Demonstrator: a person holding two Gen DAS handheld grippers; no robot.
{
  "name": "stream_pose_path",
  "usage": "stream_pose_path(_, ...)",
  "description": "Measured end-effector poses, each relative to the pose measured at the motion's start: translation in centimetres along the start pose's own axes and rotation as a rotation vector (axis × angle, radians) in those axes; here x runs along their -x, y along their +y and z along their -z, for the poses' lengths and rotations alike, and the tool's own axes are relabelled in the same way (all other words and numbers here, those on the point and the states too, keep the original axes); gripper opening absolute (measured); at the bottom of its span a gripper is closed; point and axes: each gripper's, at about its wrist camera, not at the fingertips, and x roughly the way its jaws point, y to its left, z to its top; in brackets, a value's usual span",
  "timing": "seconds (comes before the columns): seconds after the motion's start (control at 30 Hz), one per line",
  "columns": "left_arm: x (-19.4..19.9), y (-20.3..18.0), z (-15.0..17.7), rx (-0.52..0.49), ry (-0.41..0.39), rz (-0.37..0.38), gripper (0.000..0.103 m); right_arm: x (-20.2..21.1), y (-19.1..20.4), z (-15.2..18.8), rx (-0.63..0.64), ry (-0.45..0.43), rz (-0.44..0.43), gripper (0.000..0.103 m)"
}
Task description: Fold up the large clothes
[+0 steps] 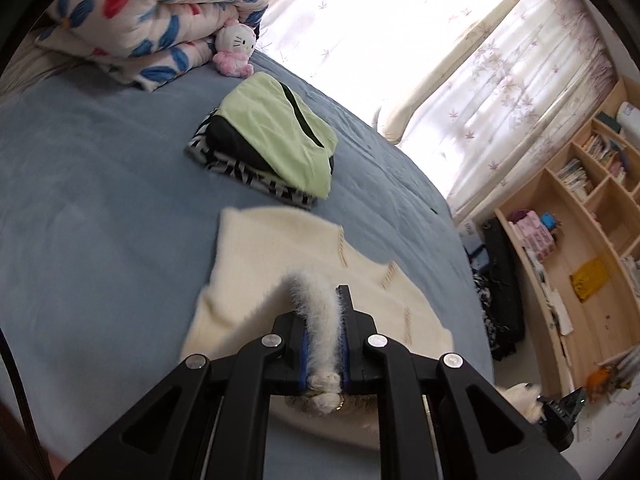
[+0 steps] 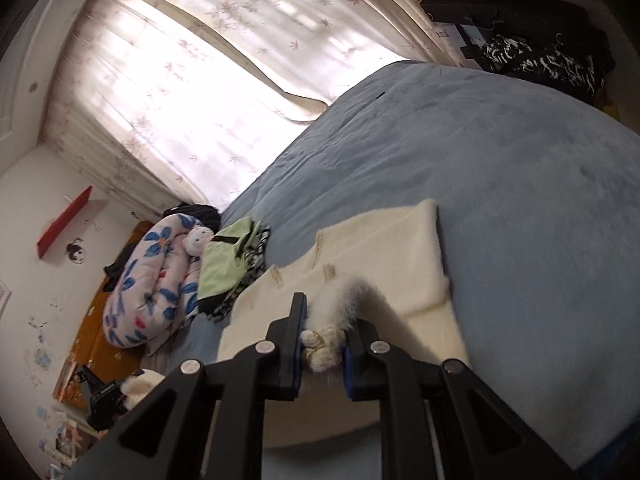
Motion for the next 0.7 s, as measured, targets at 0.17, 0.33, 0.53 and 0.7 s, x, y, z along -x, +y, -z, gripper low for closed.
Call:
stream_pose_path(0.17,-9.3,-0.3,-4.8,0.000,0.056,-0.064,0.015,-8.6,-0.4,-4.7,0.003,0.045,0.129,0.016)
stream_pose_path(0.33,-17.9,1.2,-6.9,-0.005,0.170,-0.180,0.059,-16.4,-1.6,-6.6,0.002,0.127,0.299,0.048)
stream_pose_path(0.53,-22.3,3.7,-7.3,-0.032,0.221,-0.242,0.068,-19.9,-3.0,-5.5,0.053,0.204,0.344,0.058)
stream_pose_path(0.7,-24.6,4.5,-6.2,-0.141,0.276,-0.271,0.068,-22.4,-5.1,-4.6,0.077,0.277,0.382,0.058)
